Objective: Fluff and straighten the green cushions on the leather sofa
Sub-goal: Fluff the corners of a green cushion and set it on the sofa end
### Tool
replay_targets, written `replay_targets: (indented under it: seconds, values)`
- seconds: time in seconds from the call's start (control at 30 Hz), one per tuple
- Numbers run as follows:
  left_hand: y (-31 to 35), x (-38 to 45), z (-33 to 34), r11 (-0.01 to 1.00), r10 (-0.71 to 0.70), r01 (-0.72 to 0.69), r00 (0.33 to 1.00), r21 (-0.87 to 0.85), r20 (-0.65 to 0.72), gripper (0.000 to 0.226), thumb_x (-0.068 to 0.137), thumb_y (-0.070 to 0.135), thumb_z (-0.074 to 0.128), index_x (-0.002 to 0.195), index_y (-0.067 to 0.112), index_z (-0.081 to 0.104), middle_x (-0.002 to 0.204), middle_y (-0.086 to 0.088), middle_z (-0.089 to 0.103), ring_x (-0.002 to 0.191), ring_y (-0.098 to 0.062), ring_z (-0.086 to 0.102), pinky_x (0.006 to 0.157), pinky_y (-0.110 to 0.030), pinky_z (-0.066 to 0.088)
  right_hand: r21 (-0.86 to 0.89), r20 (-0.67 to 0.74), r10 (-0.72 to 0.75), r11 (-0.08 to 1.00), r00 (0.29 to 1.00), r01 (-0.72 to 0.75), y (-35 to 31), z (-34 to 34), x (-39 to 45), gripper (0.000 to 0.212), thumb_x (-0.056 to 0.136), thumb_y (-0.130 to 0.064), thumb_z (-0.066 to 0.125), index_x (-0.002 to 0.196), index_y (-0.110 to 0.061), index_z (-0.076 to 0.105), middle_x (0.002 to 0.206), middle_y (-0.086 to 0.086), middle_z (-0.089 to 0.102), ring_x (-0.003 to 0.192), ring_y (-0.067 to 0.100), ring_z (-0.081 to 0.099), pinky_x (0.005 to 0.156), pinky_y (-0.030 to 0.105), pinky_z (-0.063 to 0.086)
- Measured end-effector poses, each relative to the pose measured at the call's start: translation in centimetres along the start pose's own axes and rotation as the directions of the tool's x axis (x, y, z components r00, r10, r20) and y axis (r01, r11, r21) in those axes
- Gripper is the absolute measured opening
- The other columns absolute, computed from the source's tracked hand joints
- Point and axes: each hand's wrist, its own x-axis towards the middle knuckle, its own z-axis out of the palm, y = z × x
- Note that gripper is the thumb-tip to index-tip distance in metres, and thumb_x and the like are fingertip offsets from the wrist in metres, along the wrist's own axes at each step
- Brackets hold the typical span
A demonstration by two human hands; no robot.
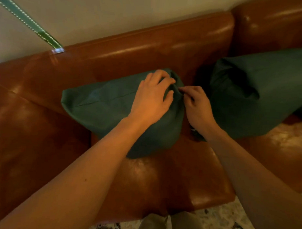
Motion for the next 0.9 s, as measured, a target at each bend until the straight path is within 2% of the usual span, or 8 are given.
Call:
replay_targets:
  seconds: [0.1,0.23,0.3,0.4,0.5,0.63,0.77,0.9]
  values:
    - [-0.4,1.3,0.1,0.998,-0.066,0.066,0.998,0.001,-0.003,0.033,0.091,0.027,0.054,0.119,0.012,0.063,0.12,-0.008,0.056,0.11,-0.028,0.051,0.092,-0.046,0.044,-0.013,0.018,-0.008,1.0,1.0,0.008,0.2,0.0,-0.9,0.029,0.097,-0.011,0.047,0.116,-0.015,0.069,0.12,0.003,0.056,0.115,0.021,0.052,0.104,0.028,0.037]
    - [-1.6,1.1,0.4,0.974,-0.217,0.221,0.973,-0.049,0.08,0.032,0.093,0.03,0.057,0.122,0.016,0.061,0.119,-0.005,0.054,0.114,-0.025,0.049,0.098,-0.045,0.041,-0.065,0.108,-0.033,0.997,0.994,0.04,0.8,-0.8,-2.3,0.031,0.101,-0.016,0.044,0.122,-0.02,0.066,0.13,-0.001,0.052,0.118,0.018,0.046,0.099,0.018,0.028]
    - [-1.6,0.6,0.5,0.966,-0.237,0.244,0.967,-0.082,0.088,0.028,0.092,0.028,0.059,0.117,0.016,0.062,0.116,-0.004,0.055,0.113,-0.023,0.051,0.098,-0.046,0.041,-0.087,0.152,-0.058,0.994,0.987,0.072,0.7,-1.6,-2.3,0.03,0.101,-0.018,0.044,0.12,-0.022,0.066,0.125,-0.003,0.054,0.113,0.018,0.047,0.099,0.026,0.033]
    - [-1.4,-0.6,0.5,0.96,-0.254,0.258,0.966,-0.106,0.047,0.024,0.091,0.025,0.06,0.112,0.014,0.063,0.114,-0.003,0.056,0.111,-0.024,0.054,0.096,-0.048,0.043,-0.131,0.103,-0.075,0.987,0.992,0.088,-0.3,-2.6,-0.5,0.023,0.097,-0.027,0.051,0.114,-0.026,0.066,0.101,-0.005,0.058,0.1,0.019,0.051,0.089,0.043,0.044]
    - [-1.0,-1.9,0.8,0.955,-0.267,0.266,0.964,-0.13,0.013,0.025,0.091,0.026,0.058,0.112,0.014,0.062,0.113,-0.002,0.056,0.11,-0.023,0.055,0.096,-0.049,0.044,-0.271,0.186,-0.116,0.948,0.976,0.164,-1.7,-2.6,1.7,0.029,0.088,-0.042,0.064,0.114,-0.028,0.066,0.097,-0.004,0.052,0.099,0.021,0.049,0.084,0.04,0.045]
    - [-1.1,-3.2,0.9,0.957,-0.266,0.266,0.964,-0.112,0.018,0.028,0.092,0.029,0.054,0.114,0.014,0.061,0.115,-0.001,0.056,0.111,-0.021,0.055,0.095,-0.047,0.045,-0.441,0.364,-0.132,0.847,0.922,0.296,-2.3,-1.3,2.7,0.025,0.084,-0.038,0.07,0.107,-0.027,0.068,0.099,-0.003,0.039,0.106,0.026,0.045,0.079,0.036,0.036]
    - [-1.4,-3.9,1.0,0.965,-0.245,0.246,0.969,-0.088,0.024,0.024,0.092,0.025,0.057,0.113,0.013,0.062,0.117,-0.002,0.056,0.112,-0.021,0.055,0.095,-0.041,0.043,-0.407,0.325,-0.212,0.848,0.922,0.339,-1.8,-1.3,1.7,0.006,0.087,-0.031,0.068,0.09,-0.026,0.069,0.095,-0.007,0.037,0.099,0.022,0.044,0.077,0.034,0.034]
    - [-1.3,-4.3,1.3,0.972,-0.221,0.222,0.975,-0.083,0.012,0.025,0.093,0.022,0.058,0.114,0.01,0.062,0.117,-0.004,0.057,0.112,-0.021,0.055,0.095,-0.045,0.045,-0.389,0.287,-0.259,0.848,0.922,0.359,-1.2,-1.3,0.9,0.008,0.088,-0.03,0.066,0.09,-0.023,0.068,0.097,-0.006,0.042,0.098,0.02,0.045,0.079,0.034,0.036]
